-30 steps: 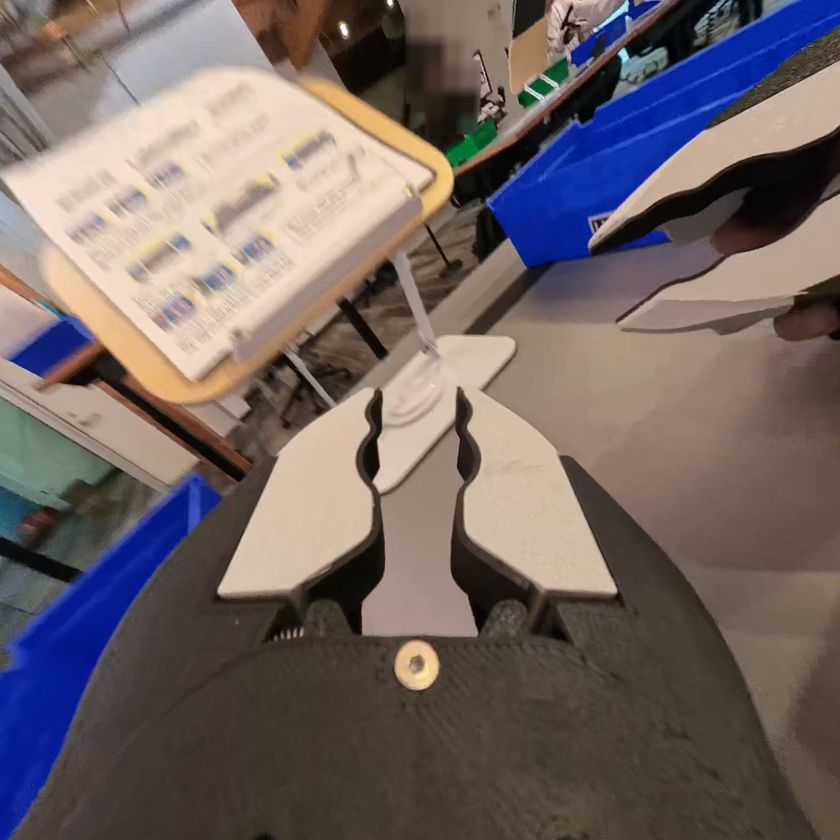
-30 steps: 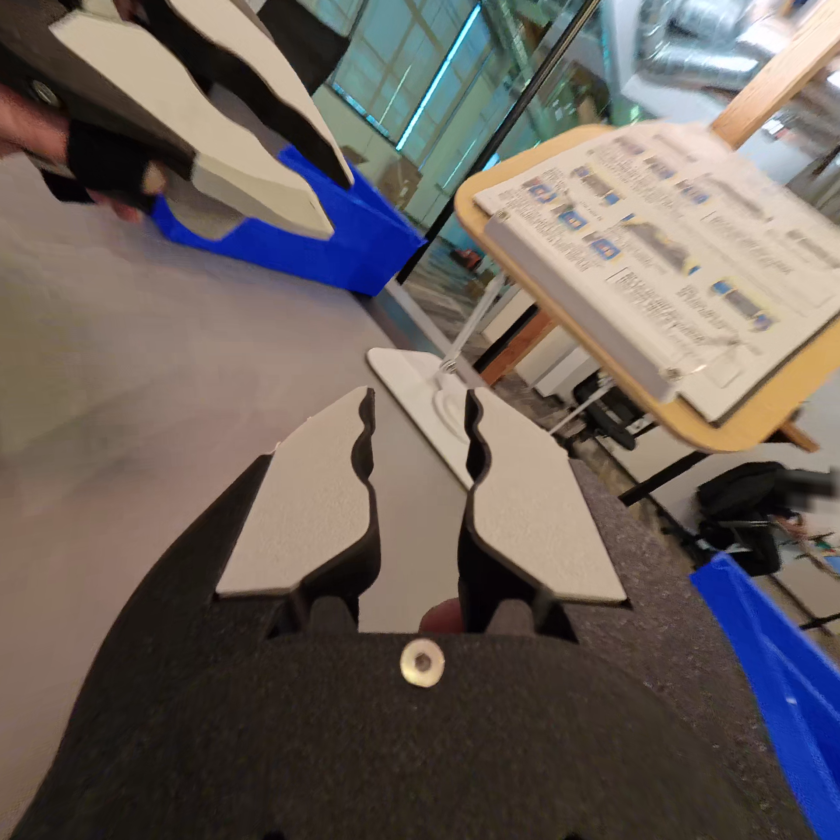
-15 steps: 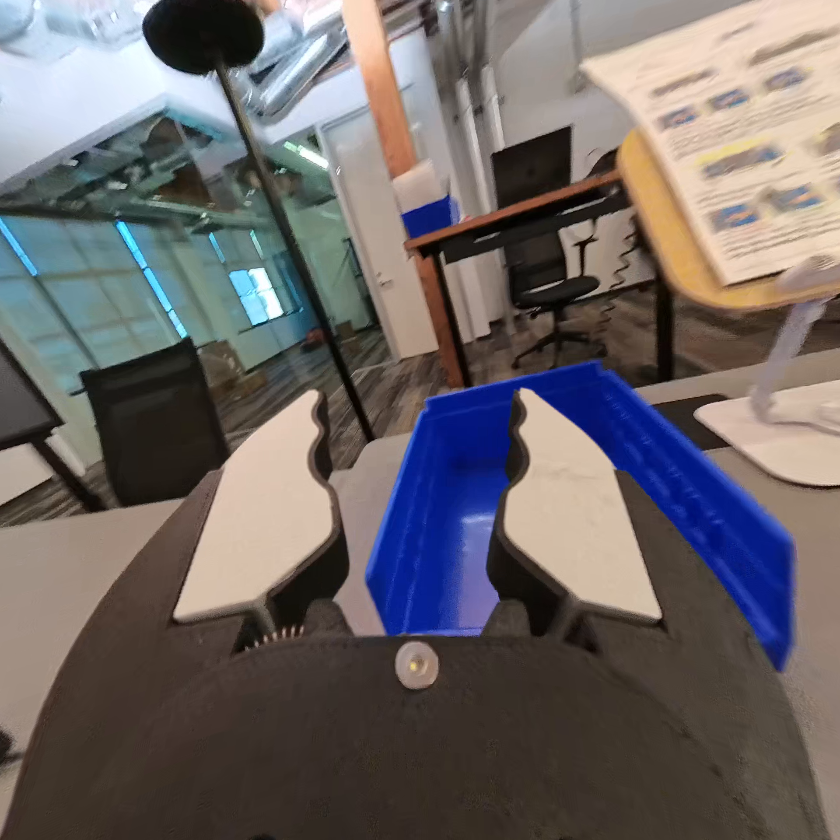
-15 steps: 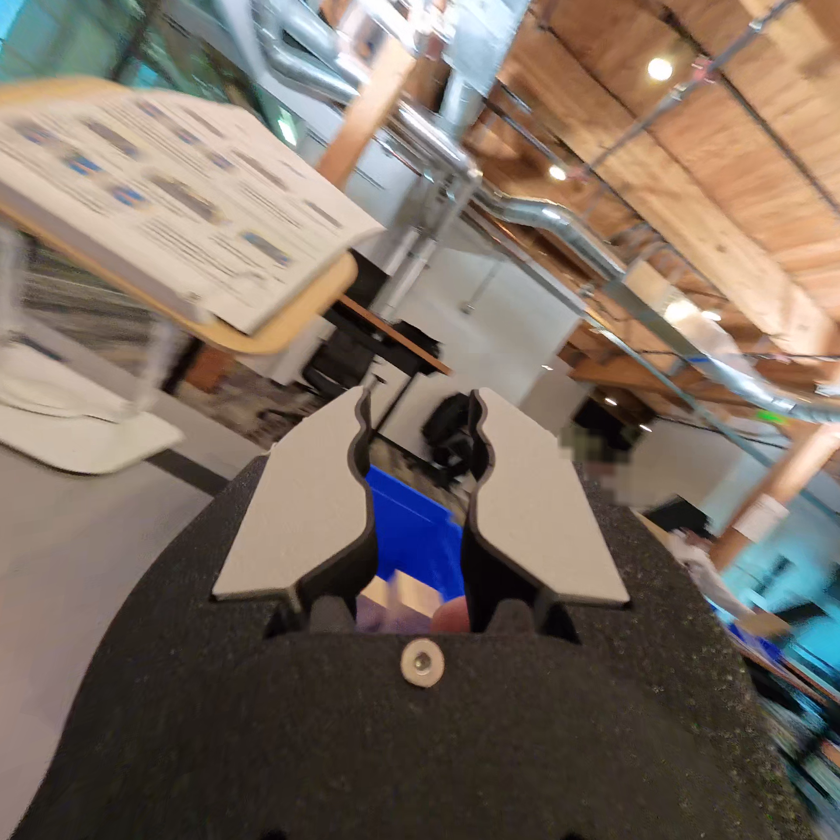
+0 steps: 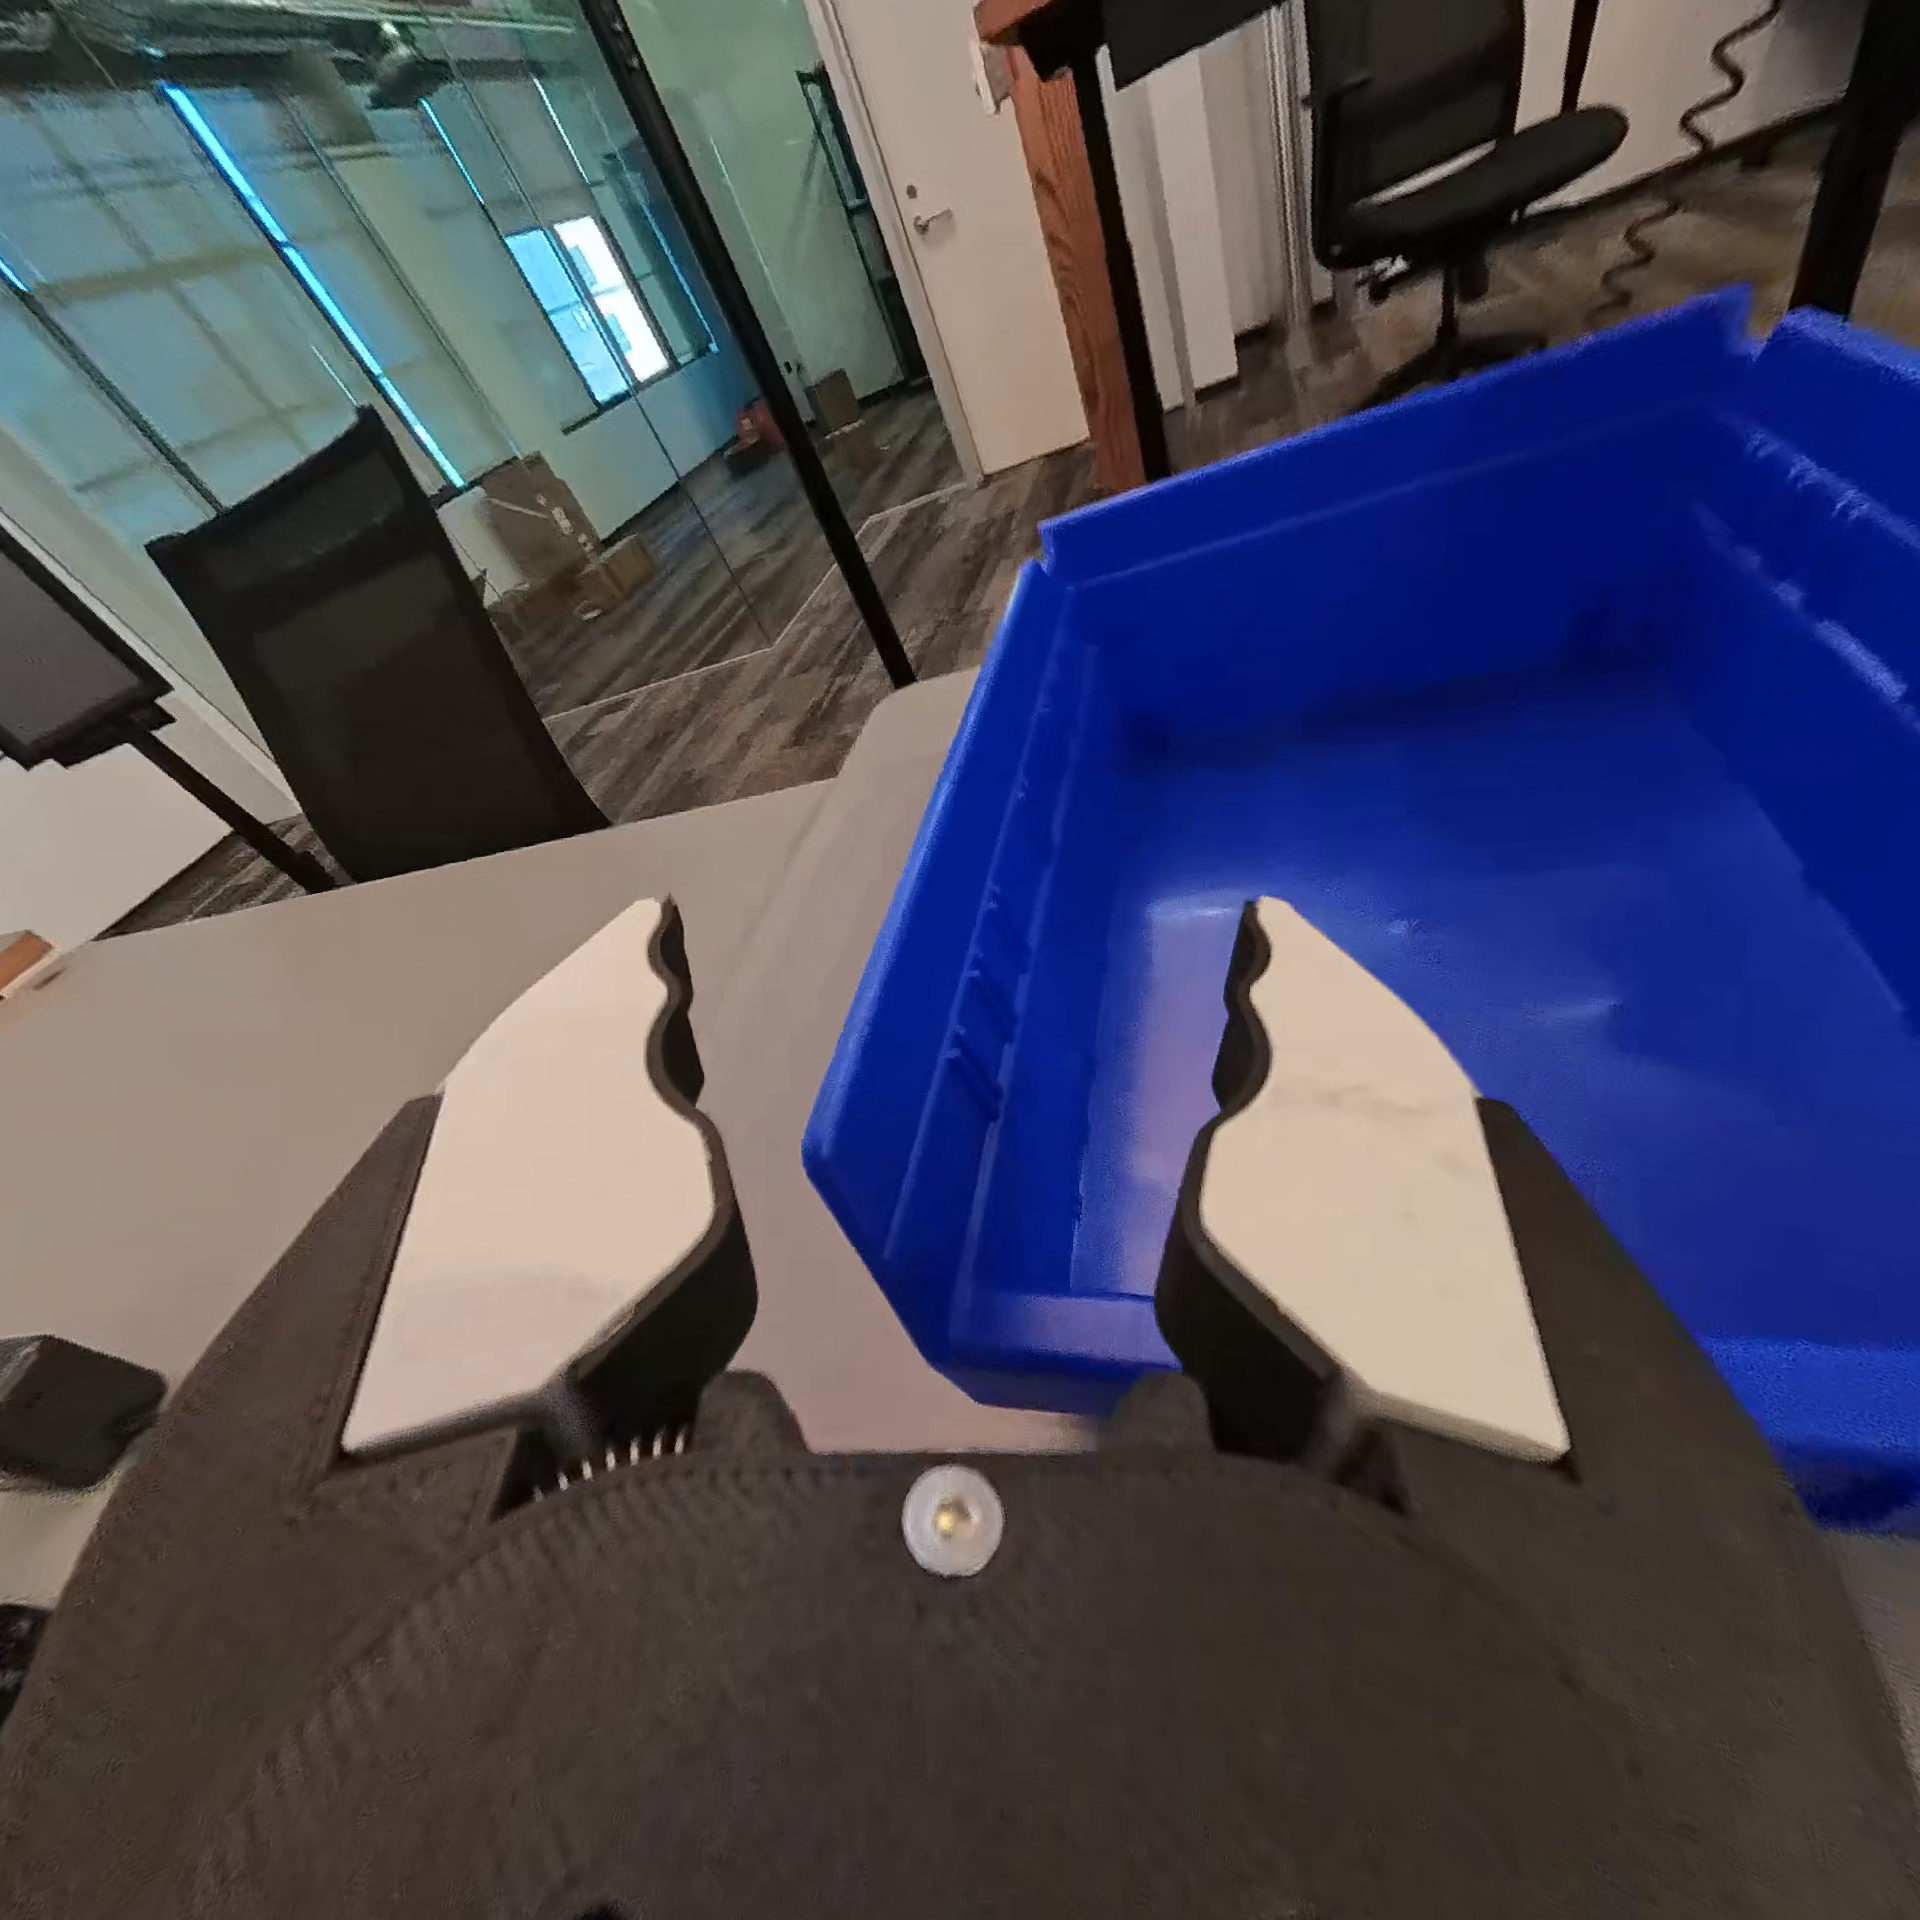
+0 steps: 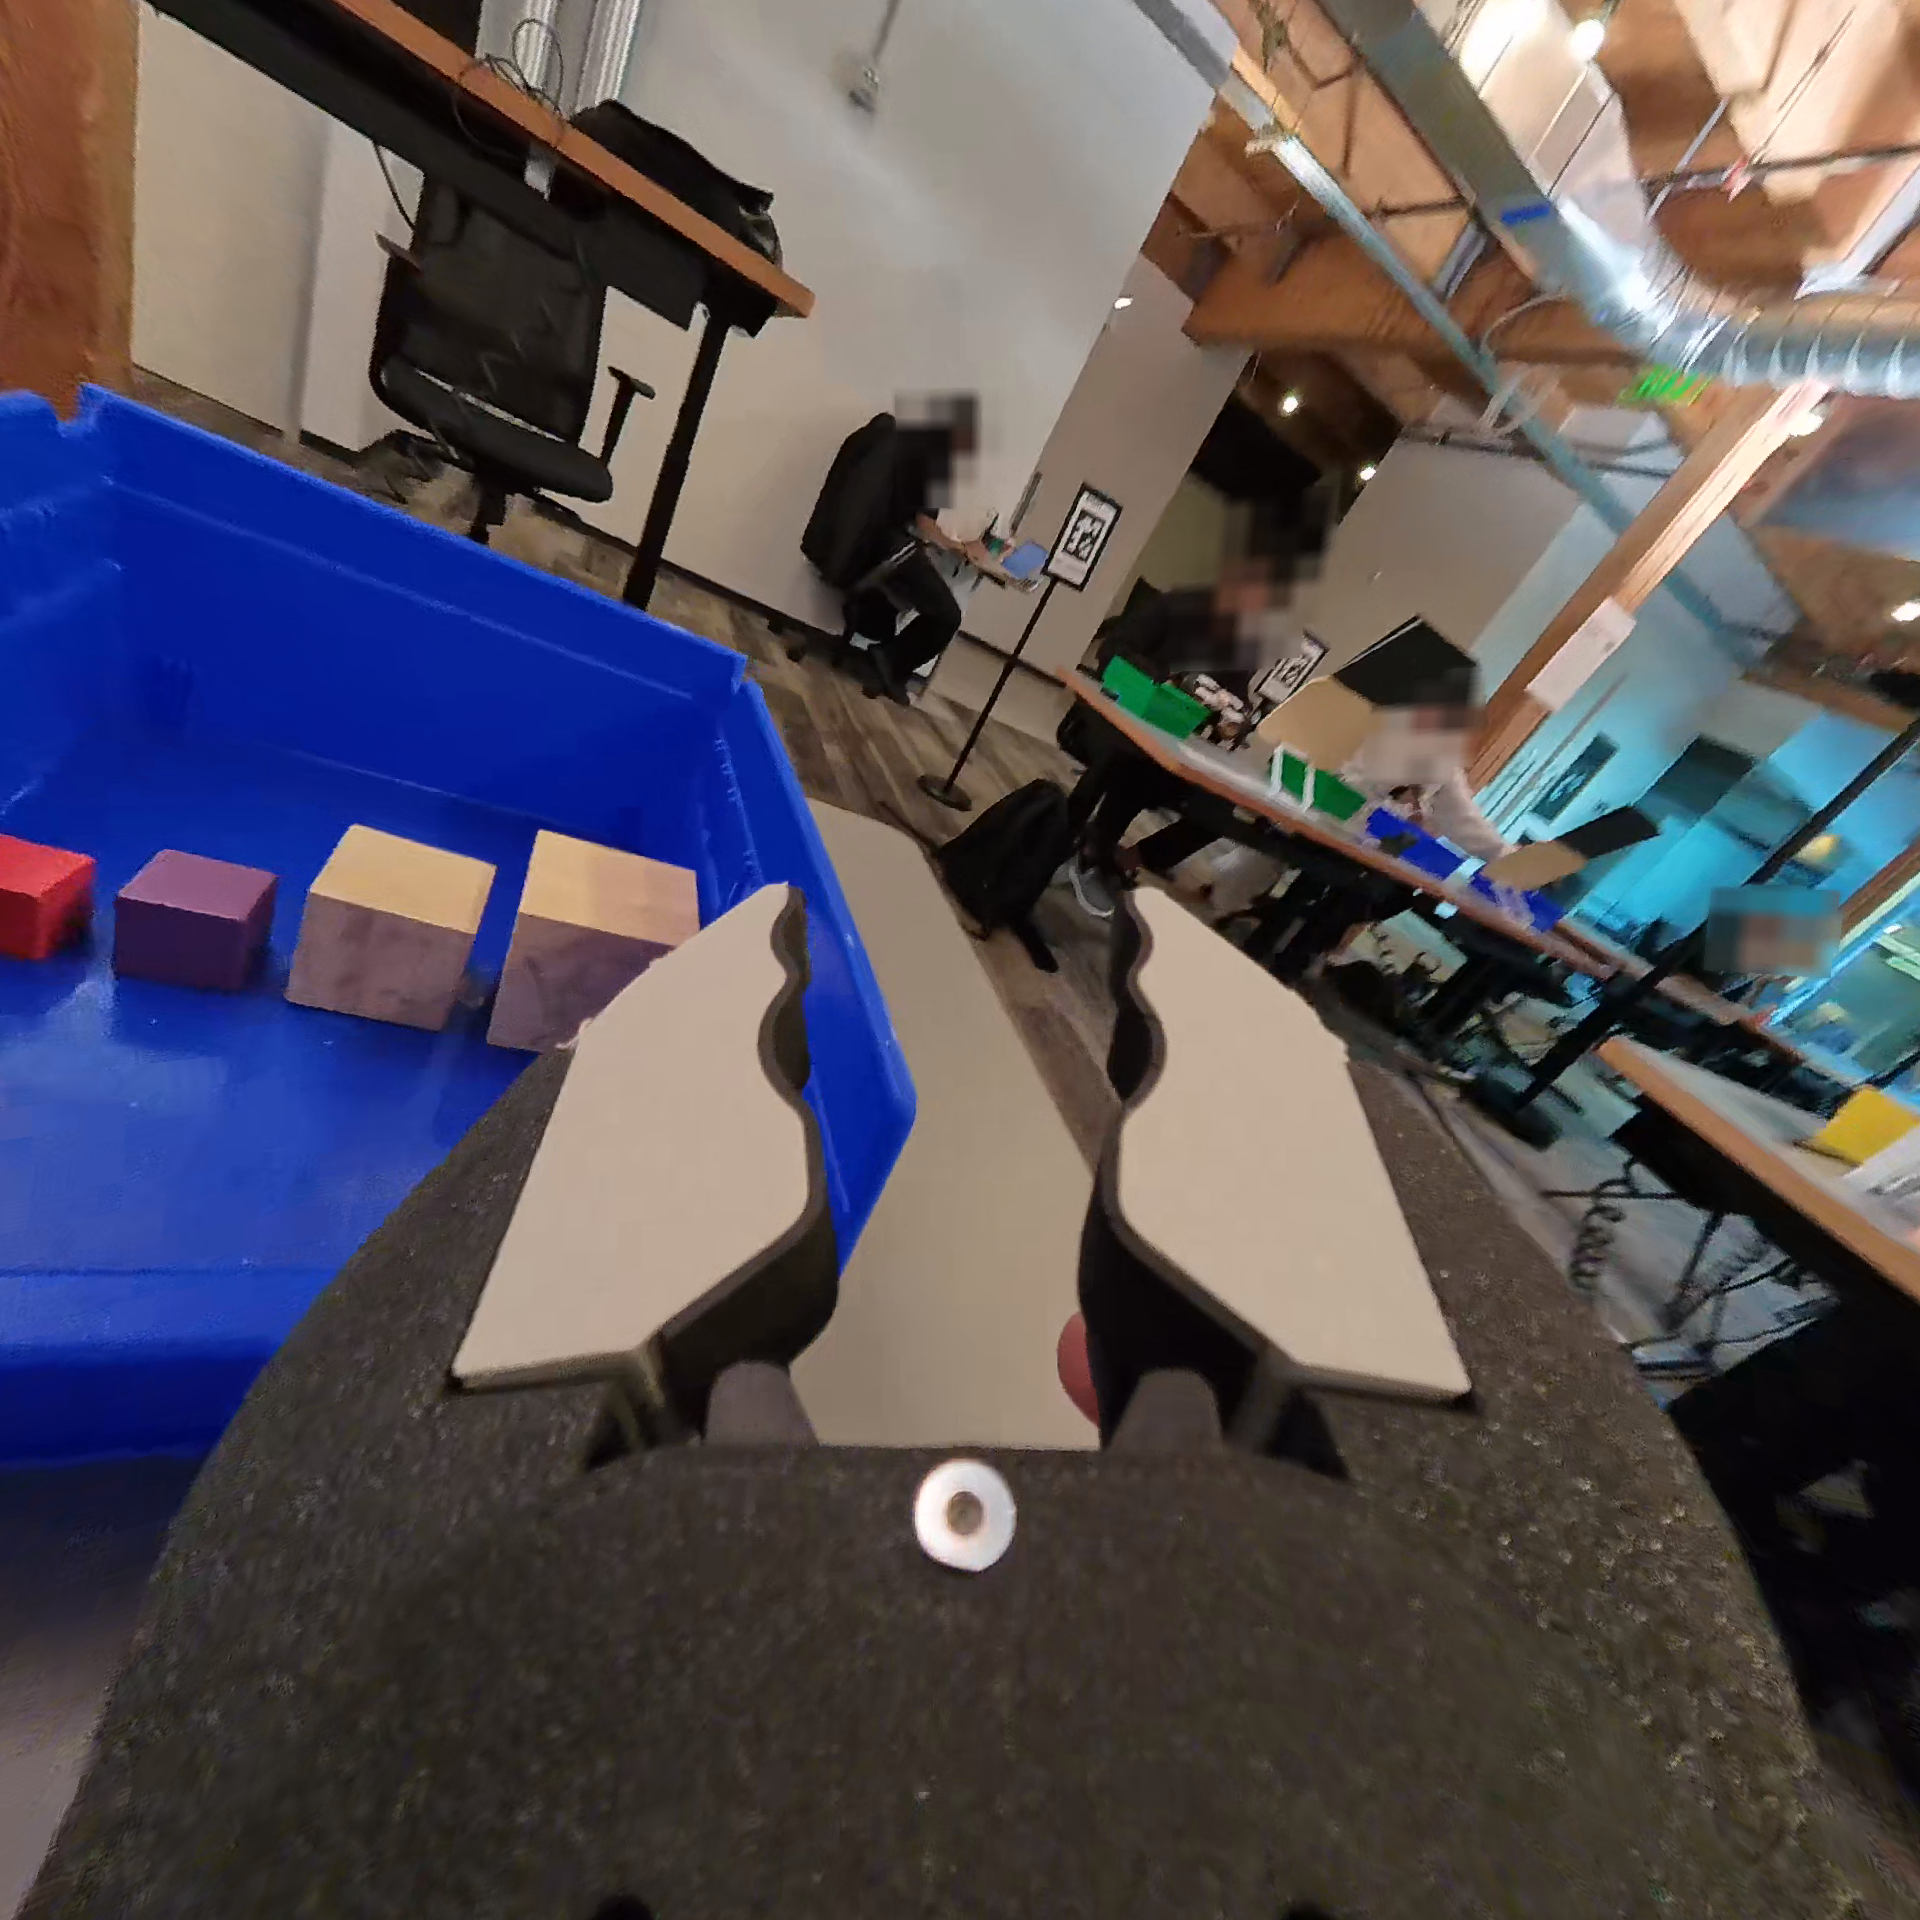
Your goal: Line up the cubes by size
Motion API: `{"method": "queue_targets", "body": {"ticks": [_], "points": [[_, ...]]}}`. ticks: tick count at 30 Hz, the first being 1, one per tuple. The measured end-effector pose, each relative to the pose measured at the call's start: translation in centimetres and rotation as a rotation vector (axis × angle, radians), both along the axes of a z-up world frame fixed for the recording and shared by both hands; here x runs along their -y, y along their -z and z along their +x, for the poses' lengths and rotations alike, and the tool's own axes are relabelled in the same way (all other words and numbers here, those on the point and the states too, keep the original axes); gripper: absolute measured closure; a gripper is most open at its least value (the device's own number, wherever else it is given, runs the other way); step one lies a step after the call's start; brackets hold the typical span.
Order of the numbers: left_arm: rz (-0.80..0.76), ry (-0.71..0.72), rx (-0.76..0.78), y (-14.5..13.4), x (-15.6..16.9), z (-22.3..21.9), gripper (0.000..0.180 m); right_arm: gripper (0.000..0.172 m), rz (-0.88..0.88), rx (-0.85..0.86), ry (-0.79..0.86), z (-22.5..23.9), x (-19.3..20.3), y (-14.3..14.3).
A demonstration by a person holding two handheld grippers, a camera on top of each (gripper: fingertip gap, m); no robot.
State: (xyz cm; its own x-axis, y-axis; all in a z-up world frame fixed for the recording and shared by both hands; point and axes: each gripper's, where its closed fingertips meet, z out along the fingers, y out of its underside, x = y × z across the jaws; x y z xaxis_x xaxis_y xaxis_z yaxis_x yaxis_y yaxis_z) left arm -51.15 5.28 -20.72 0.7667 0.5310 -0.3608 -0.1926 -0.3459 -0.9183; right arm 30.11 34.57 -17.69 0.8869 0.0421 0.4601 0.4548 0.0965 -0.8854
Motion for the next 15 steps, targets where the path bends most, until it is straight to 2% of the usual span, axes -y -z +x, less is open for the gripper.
{"method": "queue_targets", "body": {"ticks": [4,10,15], "points": [[-0.02,0.027,0.073,1.7,-0.8,0.1,0.084,0.117,-0.067,-0.019,0.0,0.5,-0.8,1.8],[0.104,0.079,0.226,2.4,-1.5,0.3,0.08,0.118,-0.141,-0.074,-0.045,-0.1,-1.4,3.3],[0.134,0.08,0.21,2.1,-1.4,0.0,0.09,0.123,-0.157,-0.113,-0.104,-1.2,-1.6,3.9]]}}
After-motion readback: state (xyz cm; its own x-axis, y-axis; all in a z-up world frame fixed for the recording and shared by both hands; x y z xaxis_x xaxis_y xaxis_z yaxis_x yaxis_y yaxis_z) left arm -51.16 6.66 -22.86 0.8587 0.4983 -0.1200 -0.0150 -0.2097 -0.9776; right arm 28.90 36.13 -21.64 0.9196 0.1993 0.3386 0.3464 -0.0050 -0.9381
